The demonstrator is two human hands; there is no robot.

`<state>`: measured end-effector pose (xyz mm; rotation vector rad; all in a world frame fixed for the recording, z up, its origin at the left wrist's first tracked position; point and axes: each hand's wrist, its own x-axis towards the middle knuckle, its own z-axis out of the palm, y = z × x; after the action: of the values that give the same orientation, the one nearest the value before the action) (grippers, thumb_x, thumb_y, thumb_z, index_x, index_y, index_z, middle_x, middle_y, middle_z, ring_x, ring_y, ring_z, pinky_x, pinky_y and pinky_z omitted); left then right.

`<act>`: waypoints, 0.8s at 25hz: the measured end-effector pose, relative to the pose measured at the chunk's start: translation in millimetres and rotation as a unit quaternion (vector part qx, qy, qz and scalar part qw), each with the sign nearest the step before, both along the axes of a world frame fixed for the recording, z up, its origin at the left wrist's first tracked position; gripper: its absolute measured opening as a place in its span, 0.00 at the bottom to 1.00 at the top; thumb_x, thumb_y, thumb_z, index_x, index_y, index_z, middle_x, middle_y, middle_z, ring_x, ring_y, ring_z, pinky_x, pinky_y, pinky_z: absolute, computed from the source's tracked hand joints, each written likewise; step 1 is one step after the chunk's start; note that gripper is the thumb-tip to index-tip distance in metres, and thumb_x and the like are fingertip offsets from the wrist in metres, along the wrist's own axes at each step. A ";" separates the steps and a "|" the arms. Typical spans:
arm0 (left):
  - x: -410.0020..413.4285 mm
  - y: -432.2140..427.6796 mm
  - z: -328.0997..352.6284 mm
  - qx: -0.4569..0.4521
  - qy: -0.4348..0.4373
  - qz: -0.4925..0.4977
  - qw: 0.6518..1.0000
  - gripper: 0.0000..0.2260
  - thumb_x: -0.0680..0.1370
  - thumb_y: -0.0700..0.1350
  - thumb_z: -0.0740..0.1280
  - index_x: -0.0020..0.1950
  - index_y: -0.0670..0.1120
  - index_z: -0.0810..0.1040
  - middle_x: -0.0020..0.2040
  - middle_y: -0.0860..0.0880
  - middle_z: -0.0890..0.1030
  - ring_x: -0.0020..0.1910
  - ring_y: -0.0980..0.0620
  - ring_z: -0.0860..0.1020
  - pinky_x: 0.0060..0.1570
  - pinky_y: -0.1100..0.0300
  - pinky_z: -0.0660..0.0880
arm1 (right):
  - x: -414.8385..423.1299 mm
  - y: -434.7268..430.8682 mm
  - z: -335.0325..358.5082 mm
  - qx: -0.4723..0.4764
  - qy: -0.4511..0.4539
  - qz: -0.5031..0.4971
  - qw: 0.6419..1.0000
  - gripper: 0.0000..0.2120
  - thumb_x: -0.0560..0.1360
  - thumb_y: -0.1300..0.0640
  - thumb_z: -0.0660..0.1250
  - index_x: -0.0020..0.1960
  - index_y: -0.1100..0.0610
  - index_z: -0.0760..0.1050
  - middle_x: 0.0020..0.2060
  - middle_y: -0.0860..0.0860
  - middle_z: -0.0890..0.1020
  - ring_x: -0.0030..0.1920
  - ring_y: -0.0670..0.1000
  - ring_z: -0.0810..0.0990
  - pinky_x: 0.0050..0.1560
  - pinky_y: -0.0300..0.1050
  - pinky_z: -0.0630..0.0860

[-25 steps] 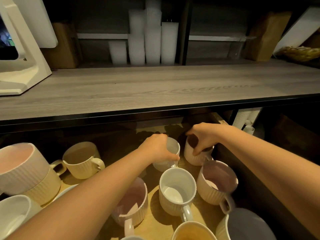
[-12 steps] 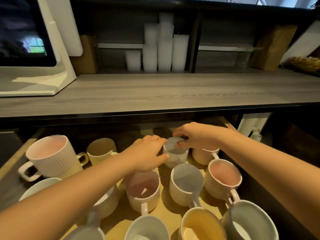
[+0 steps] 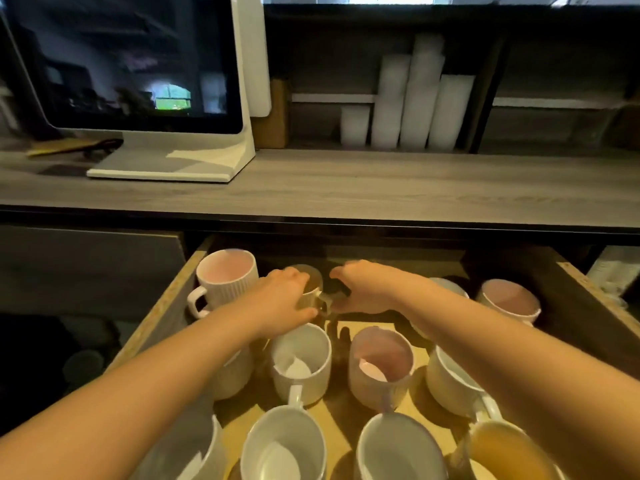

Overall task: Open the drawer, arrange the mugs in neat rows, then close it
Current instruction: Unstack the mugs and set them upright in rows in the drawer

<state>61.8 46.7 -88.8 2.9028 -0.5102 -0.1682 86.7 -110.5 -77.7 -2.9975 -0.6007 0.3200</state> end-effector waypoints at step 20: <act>14.4 3.8 -21.9 -0.061 0.079 0.035 0.994 0.32 0.79 0.51 0.62 0.77 0.47 0.47 0.77 0.46 0.55 0.74 0.46 0.60 0.68 0.54 0.64 | 36.6 14.1 -24.8 0.033 -0.004 -0.086 0.996 0.32 0.66 0.45 0.74 0.65 0.56 0.70 0.52 0.53 0.79 0.46 0.50 0.77 0.45 0.42 0.79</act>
<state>76.2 50.5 -110.7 2.7549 -0.3782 -0.3396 123.3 -96.3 -102.5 -2.9619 -0.3416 0.2714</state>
